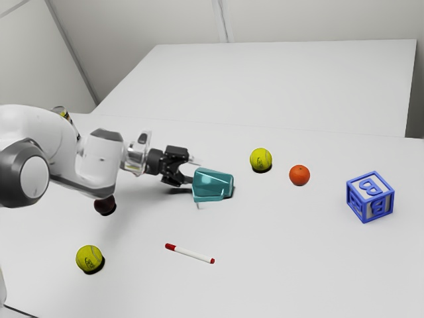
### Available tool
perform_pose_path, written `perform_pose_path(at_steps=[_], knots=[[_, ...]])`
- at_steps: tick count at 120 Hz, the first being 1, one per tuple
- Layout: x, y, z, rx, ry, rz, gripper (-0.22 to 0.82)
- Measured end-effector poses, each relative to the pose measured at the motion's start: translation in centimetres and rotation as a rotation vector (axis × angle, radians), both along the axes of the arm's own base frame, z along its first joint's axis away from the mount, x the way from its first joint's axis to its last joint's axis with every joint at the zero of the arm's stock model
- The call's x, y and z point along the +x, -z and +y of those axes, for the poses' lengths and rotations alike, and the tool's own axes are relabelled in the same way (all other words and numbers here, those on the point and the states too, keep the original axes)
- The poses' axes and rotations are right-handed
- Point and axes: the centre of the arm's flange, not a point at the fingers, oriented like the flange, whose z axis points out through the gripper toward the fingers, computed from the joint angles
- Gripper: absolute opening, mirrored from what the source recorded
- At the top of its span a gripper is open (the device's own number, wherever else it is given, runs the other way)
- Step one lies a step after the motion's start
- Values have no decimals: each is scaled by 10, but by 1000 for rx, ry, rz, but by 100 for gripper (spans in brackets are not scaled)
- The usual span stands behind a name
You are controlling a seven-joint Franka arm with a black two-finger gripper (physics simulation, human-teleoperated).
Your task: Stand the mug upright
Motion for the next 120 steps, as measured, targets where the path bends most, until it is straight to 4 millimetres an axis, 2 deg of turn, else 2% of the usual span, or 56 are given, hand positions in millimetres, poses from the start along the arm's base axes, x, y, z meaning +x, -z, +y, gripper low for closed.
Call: perform_pose_path(at_steps=[31,38,55,69,92,120], knots=[[2,4,-14,0,19,-48,59],[3,4,-15,2,19,-58,50],[4,2,-15,-2,11,-79,15],[5,-1,-20,-12,12,-95,-1],[6,-3,-22,-16,16,-112,-13],[11,-19,-31,-14,34,-153,-16]])
